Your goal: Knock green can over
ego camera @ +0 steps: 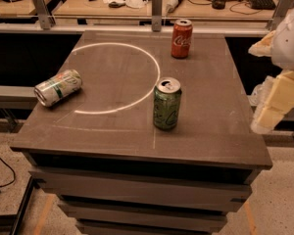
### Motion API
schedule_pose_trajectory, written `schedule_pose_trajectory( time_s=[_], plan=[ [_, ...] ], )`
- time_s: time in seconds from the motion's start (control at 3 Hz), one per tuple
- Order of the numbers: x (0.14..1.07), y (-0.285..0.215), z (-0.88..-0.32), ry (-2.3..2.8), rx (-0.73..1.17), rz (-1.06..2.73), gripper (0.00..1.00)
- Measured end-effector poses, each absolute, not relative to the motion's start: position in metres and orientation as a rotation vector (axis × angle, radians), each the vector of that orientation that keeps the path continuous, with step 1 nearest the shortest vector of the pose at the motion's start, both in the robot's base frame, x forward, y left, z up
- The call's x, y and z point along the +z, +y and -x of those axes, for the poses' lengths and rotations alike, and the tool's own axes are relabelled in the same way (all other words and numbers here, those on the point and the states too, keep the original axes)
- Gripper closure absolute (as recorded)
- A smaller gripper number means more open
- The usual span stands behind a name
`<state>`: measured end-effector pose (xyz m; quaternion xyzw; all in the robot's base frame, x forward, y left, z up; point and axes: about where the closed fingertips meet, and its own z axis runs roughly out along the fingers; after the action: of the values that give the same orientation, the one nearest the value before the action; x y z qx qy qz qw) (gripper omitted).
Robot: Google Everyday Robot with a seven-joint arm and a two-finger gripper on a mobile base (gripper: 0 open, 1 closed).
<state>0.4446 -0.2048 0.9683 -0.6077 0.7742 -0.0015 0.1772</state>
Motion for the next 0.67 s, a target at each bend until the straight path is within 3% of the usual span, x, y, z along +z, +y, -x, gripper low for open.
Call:
schedule_pose_trajectory(
  time_s=[0.67],
  plan=[
    [0.921,-0.127,-0.487,1.833,0.421,1.624,0.0]
  ],
)
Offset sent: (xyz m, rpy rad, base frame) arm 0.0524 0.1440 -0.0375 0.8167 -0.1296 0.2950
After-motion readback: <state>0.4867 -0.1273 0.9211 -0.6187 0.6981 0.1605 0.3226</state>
